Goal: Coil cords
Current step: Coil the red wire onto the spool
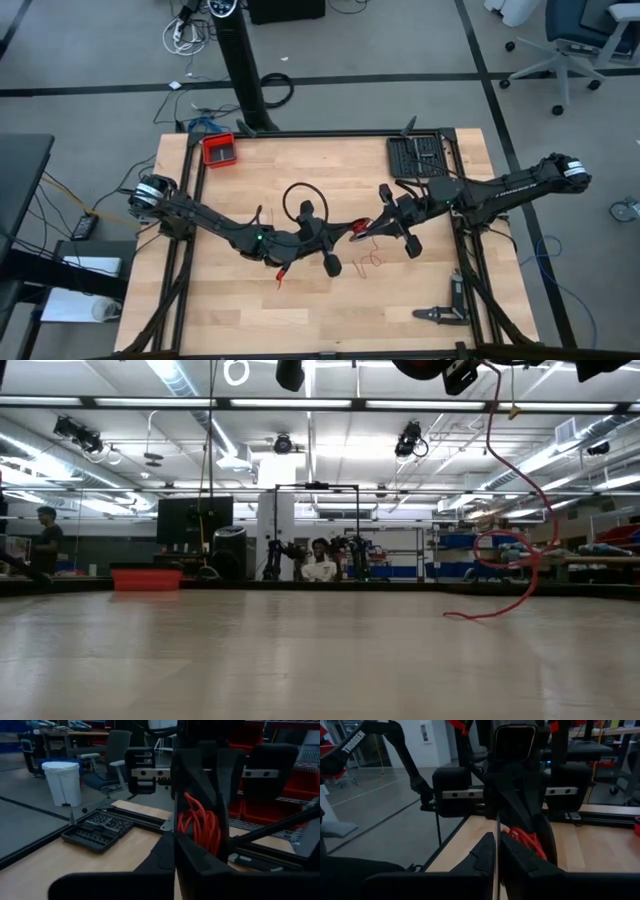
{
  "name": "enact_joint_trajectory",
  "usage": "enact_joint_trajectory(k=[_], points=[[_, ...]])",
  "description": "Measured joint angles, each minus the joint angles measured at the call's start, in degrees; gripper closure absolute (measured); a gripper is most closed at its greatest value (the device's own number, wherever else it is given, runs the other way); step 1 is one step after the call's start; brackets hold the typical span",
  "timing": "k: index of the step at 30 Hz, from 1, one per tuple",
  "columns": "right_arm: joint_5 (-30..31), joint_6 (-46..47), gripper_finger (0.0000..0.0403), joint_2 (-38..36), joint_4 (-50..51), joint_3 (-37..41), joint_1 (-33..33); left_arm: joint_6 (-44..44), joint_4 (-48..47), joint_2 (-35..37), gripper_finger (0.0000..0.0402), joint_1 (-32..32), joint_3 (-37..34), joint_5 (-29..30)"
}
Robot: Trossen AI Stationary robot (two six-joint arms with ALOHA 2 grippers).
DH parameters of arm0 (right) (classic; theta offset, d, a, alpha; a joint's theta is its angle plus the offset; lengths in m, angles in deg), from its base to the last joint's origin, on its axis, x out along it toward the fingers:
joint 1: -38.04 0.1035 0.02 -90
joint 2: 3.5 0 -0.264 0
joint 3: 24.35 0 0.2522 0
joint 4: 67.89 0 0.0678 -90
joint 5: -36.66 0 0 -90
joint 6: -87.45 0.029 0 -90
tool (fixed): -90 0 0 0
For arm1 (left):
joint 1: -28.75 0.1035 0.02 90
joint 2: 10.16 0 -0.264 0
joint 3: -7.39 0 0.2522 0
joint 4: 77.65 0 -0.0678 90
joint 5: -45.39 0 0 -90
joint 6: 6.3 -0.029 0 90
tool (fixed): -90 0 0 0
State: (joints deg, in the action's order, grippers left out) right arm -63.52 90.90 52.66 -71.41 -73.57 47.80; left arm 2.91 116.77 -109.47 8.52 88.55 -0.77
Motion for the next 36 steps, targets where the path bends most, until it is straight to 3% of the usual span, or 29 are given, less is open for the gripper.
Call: enact_joint_trajectory(k=[5, 14, 21, 28, 36], points=[[0.3, 0.8, 0.0364, -1.0, 1.4, 0.0, 0.0, 0.1, -0.2, -0.1, 0.0399, 0.0, 0.0, 0.6], [3.8, 0.9, 0.0364, -8.9, 7.2, 0.0, -0.2, 0.0, -0.6, -0.1, 0.0401, 0.0, 0.0, 2.2], [16.9, -0.8, 0.0365, -14.6, 21.2, 0.0, -1.0, 0.0, -0.5, -0.1, 0.0401, -0.1, 0.0, 7.4], [17.5, -0.4, 0.0364, -11.9, 22.5, 0.0, -1.4, -1.6, 2.8, -0.1, 0.0401, -0.5, 0.0, 13.3], [17.5, 2.0, 0.0363, -5.1, 20.4, 0.0, 1.5, -3.3, 5.1, -0.1, 0.0401, -0.4, 0.0, 14.2]])
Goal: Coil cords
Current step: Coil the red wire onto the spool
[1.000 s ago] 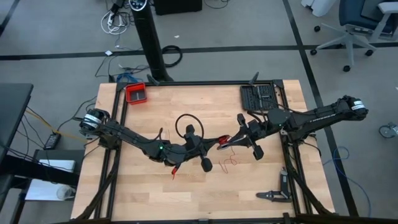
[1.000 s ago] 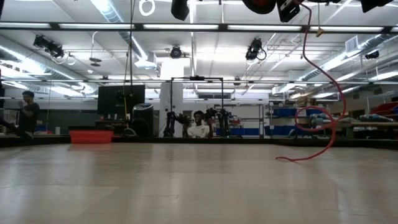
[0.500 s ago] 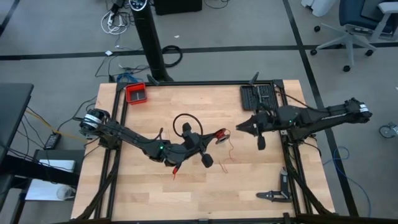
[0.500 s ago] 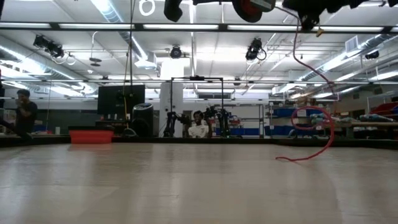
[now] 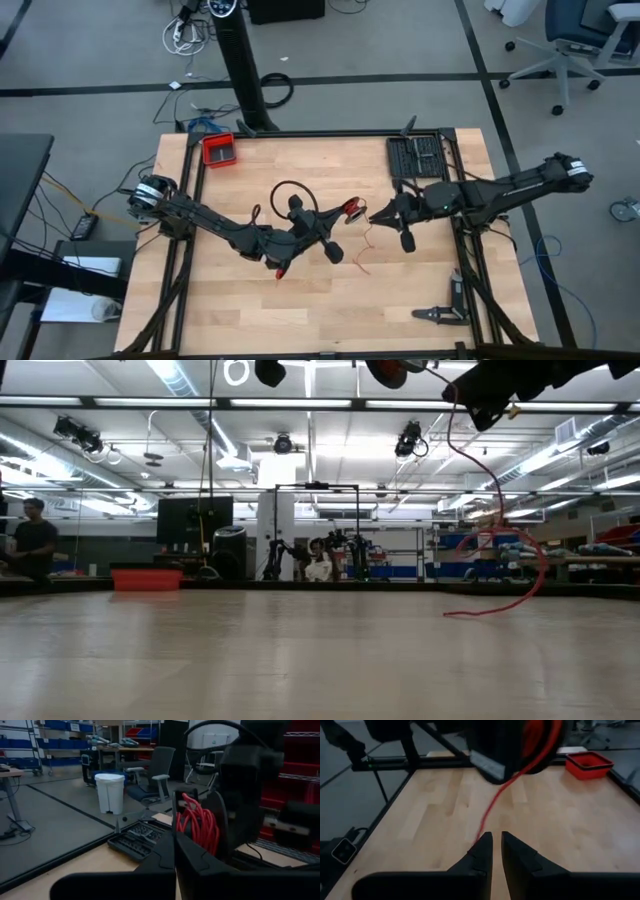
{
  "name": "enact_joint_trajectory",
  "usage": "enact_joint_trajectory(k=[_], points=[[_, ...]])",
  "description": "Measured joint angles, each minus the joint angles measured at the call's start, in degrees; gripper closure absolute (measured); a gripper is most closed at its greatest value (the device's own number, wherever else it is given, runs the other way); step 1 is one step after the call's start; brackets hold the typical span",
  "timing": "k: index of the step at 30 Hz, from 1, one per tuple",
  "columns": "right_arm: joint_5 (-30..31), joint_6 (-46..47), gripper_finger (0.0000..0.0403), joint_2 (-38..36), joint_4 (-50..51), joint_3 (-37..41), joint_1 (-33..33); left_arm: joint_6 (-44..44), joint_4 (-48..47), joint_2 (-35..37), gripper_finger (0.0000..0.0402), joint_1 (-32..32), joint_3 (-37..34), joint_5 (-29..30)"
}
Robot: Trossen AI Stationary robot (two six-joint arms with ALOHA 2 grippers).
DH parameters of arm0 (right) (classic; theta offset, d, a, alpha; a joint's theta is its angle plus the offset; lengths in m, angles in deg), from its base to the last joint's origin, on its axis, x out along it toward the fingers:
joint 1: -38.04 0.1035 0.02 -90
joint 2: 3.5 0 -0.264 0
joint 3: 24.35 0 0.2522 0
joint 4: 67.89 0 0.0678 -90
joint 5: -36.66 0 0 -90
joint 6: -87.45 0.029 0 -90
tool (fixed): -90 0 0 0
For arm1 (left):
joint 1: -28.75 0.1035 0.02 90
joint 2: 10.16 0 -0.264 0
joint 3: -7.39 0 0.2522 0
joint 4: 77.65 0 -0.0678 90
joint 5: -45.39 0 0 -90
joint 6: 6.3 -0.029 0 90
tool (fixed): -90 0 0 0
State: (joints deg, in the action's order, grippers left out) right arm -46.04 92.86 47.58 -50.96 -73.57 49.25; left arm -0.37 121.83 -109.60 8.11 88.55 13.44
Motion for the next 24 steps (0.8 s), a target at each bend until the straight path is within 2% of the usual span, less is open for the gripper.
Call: enact_joint_trajectory(k=[8, 13, 18, 24], points=[[0.0, -0.6, 0.0366, 3.9, -1.2, 0.0, 0.4, -1.2, 0.3, 0.0, 0.0401, 0.0, 0.0, 0.0], [-0.2, -1.4, 0.0368, 1.8, 3.9, 0.0, -0.4, -1.3, 0.3, 0.0, 0.0402, -0.1, 0.0, 0.0], [-7.9, -1.0, 0.0368, -1.4, 6.2, 0.0, -2.0, -1.4, 0.2, 0.0, 0.0401, -0.1, 0.0, 0.0], [-9.3, -1.0, 0.0367, -0.1, 5.7, 0.0, -2.2, -1.0, 0.3, 0.0, 0.0401, 0.0, 0.0, -1.0]])
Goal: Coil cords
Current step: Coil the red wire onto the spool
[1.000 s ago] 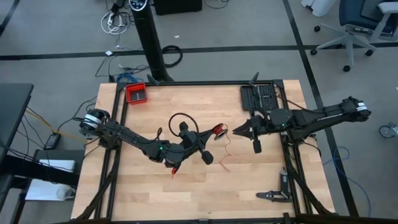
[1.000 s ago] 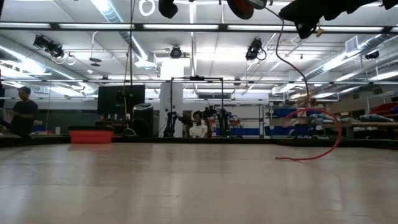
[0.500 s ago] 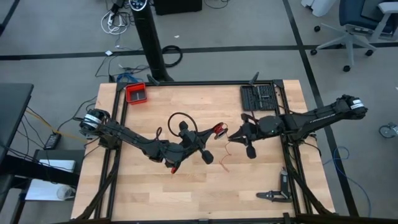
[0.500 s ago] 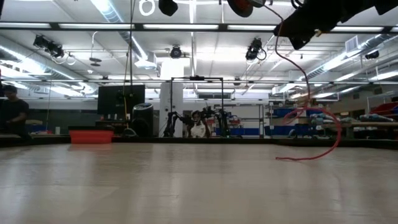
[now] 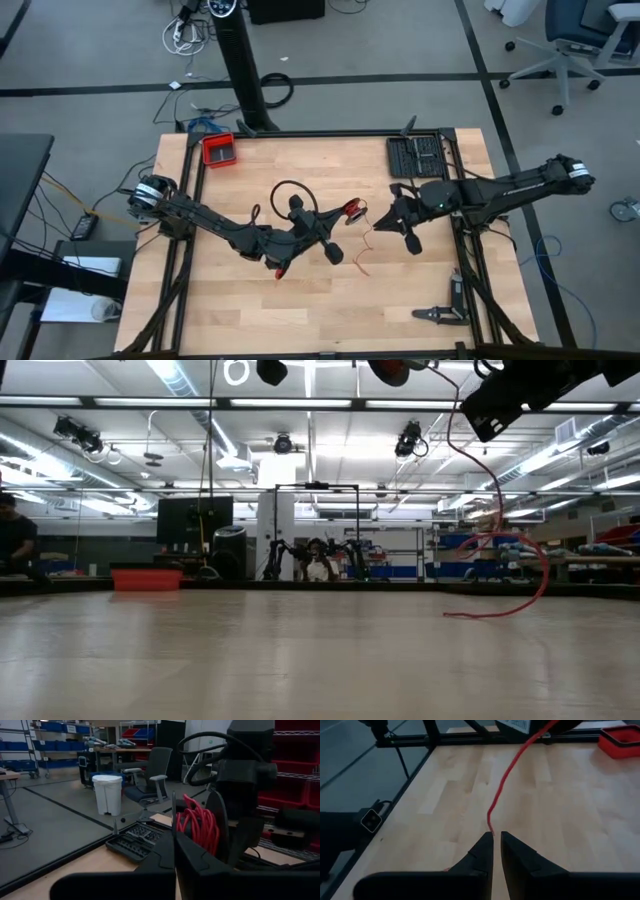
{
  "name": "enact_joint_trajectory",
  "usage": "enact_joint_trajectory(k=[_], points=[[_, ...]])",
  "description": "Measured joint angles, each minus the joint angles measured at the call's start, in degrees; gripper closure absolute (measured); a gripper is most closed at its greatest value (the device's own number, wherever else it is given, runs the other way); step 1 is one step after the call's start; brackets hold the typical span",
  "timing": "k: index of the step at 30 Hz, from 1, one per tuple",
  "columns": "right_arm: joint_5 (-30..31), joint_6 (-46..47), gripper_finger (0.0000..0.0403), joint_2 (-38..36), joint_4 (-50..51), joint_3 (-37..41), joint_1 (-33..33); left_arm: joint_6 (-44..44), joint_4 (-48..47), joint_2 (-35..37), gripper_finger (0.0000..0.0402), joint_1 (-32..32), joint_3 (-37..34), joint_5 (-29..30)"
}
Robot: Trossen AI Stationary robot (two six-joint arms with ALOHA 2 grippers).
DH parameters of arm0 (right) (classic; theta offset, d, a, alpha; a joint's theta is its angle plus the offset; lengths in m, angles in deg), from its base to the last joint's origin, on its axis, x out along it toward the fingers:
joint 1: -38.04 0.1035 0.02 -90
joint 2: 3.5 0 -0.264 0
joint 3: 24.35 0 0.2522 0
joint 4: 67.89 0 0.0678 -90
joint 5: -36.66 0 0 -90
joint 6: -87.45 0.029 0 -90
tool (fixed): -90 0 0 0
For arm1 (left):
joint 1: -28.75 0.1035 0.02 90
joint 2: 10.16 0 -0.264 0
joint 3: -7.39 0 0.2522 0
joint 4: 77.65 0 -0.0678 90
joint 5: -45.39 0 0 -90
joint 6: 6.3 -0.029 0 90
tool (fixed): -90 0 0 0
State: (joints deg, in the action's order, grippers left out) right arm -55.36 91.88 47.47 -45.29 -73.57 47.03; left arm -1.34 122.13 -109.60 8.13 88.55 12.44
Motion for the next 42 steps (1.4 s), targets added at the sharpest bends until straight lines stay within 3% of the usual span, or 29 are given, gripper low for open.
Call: enact_joint_trajectory(k=[28, 42], points=[[-2.6, 0.5, 0.0372, 4.3, -8.7, 0.0, 0.5, 0.2, 0.6, 0.0, 0.0401, -0.1, 0.0, -0.3], [-2.6, -0.4, 0.0401, 4.3, -9.2, 0.0, 1.1, 0.2, 1.4, 0.0, 0.0401, -0.1, 0.0, -0.3]])
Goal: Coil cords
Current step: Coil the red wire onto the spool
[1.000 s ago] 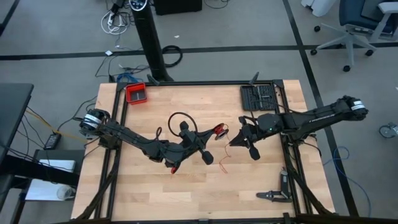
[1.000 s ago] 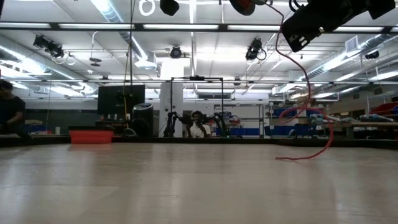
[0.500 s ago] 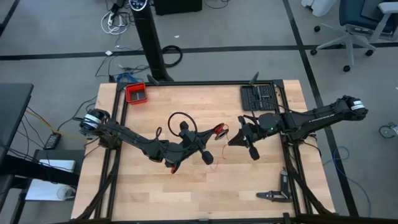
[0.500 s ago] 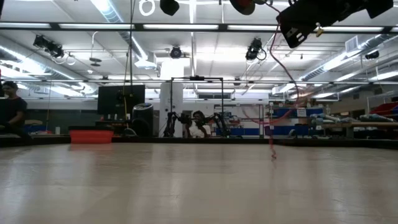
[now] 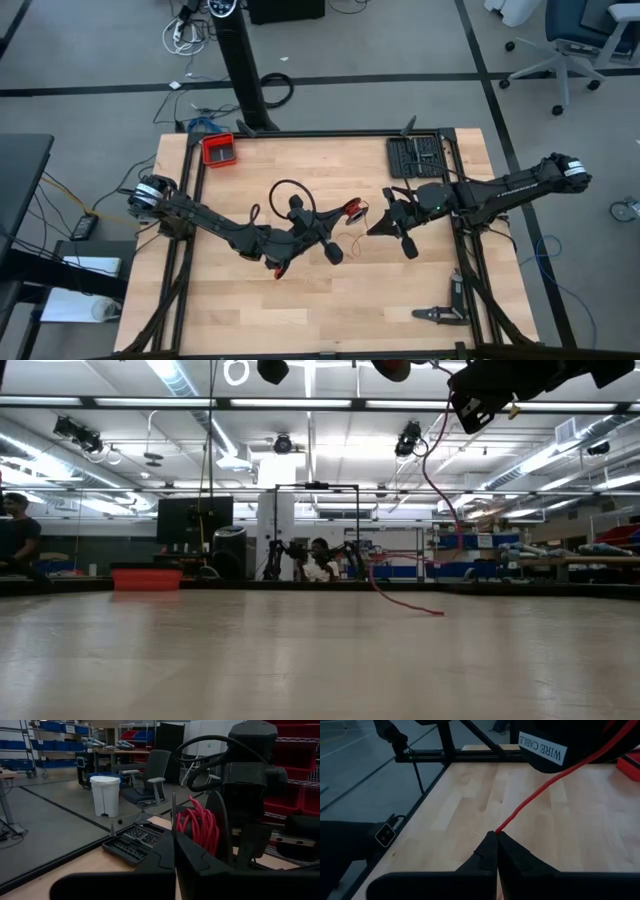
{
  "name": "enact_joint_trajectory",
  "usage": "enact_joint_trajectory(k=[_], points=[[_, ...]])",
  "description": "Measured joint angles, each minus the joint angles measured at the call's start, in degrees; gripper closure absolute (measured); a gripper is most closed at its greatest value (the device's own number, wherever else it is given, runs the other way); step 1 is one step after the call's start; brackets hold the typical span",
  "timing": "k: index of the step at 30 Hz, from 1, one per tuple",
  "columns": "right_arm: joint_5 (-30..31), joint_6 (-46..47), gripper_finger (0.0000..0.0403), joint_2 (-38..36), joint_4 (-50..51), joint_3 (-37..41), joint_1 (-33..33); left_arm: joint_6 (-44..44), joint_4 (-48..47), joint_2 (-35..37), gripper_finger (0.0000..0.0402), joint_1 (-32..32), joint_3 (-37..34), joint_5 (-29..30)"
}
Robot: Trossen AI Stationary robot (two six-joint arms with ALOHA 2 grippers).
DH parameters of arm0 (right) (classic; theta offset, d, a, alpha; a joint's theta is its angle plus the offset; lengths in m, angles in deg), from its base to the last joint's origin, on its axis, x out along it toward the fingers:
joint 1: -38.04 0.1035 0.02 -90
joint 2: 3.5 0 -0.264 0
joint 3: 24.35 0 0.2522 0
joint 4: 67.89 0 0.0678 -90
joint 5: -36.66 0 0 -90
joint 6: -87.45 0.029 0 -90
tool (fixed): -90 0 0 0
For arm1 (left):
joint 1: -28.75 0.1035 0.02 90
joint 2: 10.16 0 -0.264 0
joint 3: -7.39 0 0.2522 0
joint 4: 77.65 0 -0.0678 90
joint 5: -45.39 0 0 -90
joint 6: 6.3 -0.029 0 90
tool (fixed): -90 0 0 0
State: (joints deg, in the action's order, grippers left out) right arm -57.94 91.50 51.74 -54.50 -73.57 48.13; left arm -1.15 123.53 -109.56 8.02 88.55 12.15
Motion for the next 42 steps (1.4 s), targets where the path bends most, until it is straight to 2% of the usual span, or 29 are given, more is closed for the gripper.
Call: enact_joint_trajectory(k=[28, 34, 42], points=[[2.3, -0.7, 0.0403, 0.0, 0.4, 0.0, 0.0, 0.0, 0.0, 0.0, 0.0401, 0.0, 0.0, 0.0], [7.7, -1.2, 0.0403, 0.0, 0.1, 0.0, 1.3, 0.1, 1.5, 0.0, 0.0401, 0.0, 0.0, 0.0], [20.8, -3.1, 0.0403, 0.4, -3.1, 0.0, 6.0, 1.3, 3.5, 0.0, 0.0401, 0.1, 0.0, 0.0]])
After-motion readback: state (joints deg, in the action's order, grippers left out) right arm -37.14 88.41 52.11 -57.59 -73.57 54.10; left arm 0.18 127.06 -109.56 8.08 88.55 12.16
